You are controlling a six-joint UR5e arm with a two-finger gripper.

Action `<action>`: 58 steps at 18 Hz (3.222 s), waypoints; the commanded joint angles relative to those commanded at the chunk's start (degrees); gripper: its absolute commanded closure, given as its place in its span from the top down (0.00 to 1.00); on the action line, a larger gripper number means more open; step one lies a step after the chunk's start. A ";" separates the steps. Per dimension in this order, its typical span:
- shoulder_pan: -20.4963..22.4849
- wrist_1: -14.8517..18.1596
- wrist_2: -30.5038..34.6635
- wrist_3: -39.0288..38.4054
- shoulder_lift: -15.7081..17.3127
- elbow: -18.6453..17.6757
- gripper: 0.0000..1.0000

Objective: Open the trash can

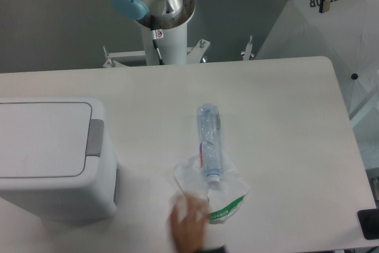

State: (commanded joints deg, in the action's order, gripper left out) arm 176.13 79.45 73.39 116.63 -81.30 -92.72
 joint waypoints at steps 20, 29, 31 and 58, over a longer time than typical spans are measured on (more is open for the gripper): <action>-14.66 0.44 -2.27 -45.73 0.09 0.44 1.00; -23.20 -6.94 -6.76 -69.85 -3.86 0.96 1.00; -26.52 -10.79 -8.25 -76.08 -5.53 0.79 1.00; -41.39 -24.61 -8.44 -103.27 -17.67 4.04 1.00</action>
State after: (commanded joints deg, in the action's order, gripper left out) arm 134.74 54.84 64.95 13.36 -98.96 -88.68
